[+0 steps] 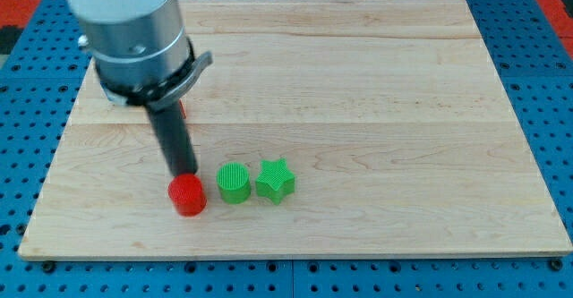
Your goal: Push the red circle top left diagonal to the green circle
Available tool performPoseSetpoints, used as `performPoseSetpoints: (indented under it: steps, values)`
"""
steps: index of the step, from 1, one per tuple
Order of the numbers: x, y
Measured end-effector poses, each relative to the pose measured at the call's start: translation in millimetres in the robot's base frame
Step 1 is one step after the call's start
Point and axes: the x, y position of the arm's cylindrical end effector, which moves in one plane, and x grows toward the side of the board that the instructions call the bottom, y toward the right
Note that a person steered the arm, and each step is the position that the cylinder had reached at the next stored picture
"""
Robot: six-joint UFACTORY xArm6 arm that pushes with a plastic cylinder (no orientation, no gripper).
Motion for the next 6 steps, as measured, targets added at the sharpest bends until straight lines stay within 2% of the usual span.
performPoseSetpoints:
  steps: [1, 2, 3, 4, 6]
  values:
    - [9, -55]
    - [76, -47]
    - [89, -10]
    - [55, 17]
    - [-10, 20]
